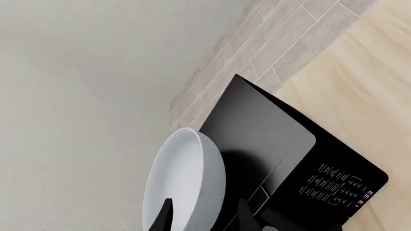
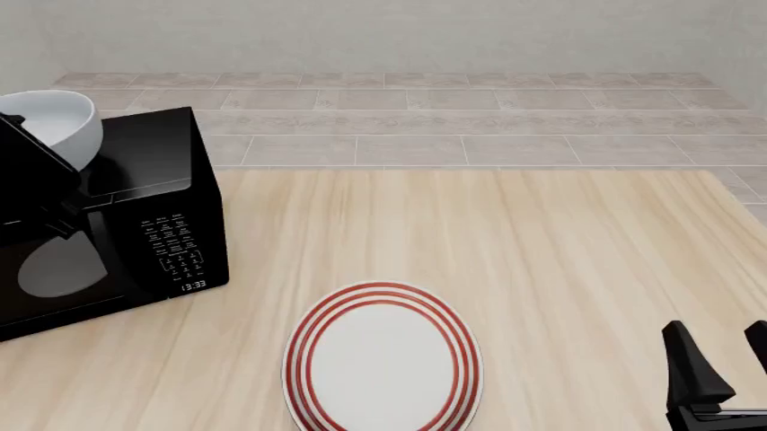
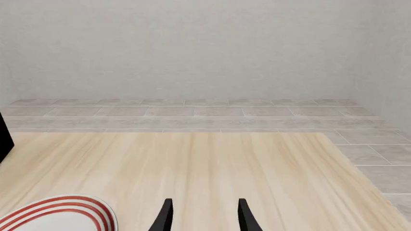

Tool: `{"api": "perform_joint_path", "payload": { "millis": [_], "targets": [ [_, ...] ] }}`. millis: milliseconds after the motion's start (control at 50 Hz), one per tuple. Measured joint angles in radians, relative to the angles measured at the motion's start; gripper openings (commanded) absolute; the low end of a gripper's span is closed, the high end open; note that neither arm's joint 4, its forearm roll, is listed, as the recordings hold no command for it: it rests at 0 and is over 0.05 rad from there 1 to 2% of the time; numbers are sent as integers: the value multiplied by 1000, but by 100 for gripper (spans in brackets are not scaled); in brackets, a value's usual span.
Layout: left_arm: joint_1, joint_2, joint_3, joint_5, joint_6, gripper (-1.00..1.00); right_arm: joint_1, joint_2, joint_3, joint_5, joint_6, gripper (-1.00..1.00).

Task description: Pick up the white bowl and put it on the plate.

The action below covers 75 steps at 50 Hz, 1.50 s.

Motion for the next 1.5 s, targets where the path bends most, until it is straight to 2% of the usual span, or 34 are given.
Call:
{"api": "perform_joint_path", "payload": {
  "millis": [440, 1500],
  "targets": [
    [28, 83, -18, -54, 13, 100, 0, 0, 0, 0, 0, 100],
    [88, 232, -33, -147, -8, 100, 0, 0, 0, 0, 0, 100]
  ]
}}
